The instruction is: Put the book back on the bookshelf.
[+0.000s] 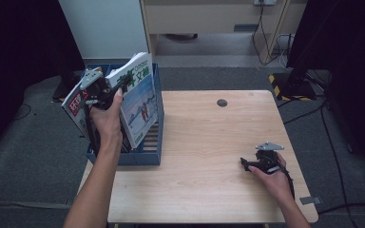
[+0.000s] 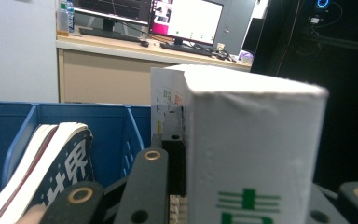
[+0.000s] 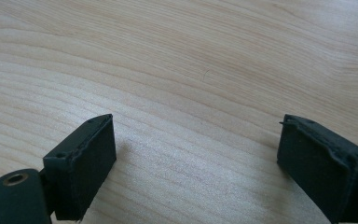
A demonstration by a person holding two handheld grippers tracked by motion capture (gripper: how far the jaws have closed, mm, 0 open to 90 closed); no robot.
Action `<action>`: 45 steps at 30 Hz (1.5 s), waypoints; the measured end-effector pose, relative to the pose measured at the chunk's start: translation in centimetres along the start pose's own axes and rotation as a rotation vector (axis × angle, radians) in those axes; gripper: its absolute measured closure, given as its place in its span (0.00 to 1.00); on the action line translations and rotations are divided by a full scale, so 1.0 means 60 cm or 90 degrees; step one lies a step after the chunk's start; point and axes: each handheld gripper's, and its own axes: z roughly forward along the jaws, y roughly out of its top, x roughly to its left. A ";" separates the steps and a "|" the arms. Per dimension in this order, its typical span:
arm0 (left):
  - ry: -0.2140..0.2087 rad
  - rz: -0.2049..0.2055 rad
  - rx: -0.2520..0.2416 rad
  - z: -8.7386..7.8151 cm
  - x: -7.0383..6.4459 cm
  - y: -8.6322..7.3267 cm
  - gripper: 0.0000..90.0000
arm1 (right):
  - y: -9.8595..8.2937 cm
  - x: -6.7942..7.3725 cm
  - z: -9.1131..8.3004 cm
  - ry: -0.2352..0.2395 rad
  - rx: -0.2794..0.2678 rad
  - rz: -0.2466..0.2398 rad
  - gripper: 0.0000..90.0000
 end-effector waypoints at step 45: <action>-0.007 -0.012 -0.021 0.018 0.010 -0.053 0.81 | -0.001 -0.003 -0.002 -0.001 0.002 0.003 0.13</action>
